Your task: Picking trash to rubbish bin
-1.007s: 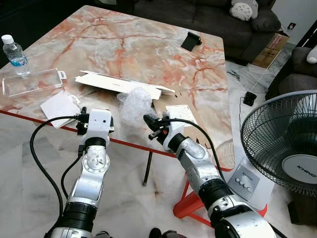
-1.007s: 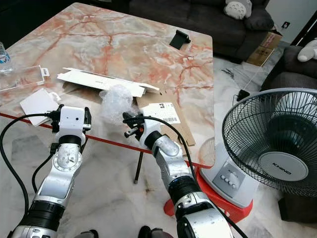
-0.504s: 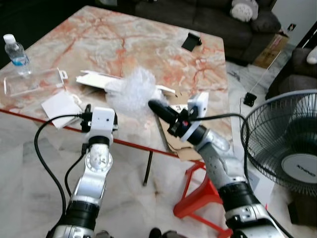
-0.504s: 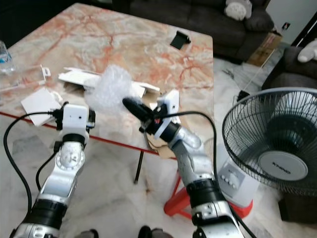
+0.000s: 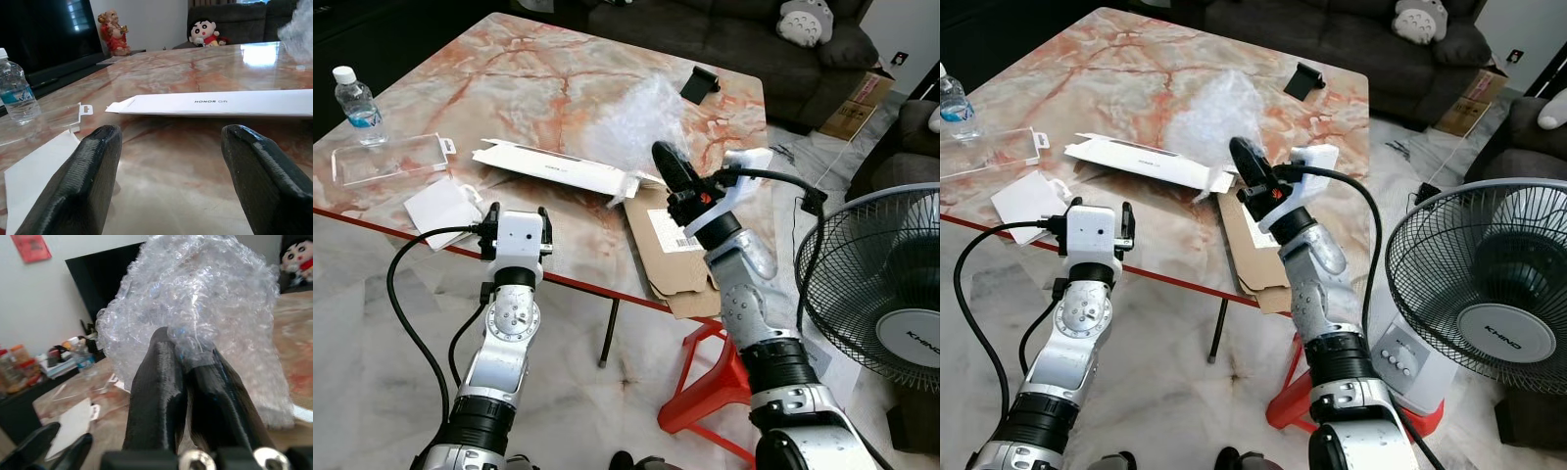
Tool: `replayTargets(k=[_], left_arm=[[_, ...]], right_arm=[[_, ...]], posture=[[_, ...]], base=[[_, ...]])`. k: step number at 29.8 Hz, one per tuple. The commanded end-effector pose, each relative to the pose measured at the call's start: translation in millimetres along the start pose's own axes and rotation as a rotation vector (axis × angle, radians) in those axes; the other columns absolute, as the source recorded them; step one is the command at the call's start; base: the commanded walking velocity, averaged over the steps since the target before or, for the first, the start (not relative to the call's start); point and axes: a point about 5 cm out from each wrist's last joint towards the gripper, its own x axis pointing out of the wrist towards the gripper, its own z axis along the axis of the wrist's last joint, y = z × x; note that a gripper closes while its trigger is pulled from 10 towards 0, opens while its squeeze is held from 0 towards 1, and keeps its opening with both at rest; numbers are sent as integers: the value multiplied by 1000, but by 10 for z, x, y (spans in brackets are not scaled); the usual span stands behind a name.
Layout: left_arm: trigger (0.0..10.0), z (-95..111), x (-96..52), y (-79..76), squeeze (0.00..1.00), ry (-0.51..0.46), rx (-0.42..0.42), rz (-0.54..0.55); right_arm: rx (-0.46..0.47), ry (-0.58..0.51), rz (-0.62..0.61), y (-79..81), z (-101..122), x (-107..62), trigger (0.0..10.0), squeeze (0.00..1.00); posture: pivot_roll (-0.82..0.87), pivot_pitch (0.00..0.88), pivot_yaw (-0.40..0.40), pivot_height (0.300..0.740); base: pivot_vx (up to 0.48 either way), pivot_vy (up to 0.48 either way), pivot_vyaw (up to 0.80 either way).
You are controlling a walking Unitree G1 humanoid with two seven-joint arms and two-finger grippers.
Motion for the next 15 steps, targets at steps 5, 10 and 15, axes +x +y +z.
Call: replayTargets(k=[5, 10, 15], left_arm=[[10000, 49, 4, -48, 0, -37, -17, -12], [10000, 83, 6, -34, 0, -53, -27, -4], [10000, 101, 32, -26, 0, -61, -26, -3]], right_arm=[[-41, -12, -38, -26, -23, -1, 10000, 0], [-44, -18, -73, -73, -34, -23, 10000, 0], [-55, -11, -90, -105, -59, -45, 10000, 0]], posture=[[53, 135, -175, 740], [57, 128, -168, 740], [58, 122, -164, 740]], base=[[0, 0, 0], [0, 0, 0], [-205, 0, 0]])
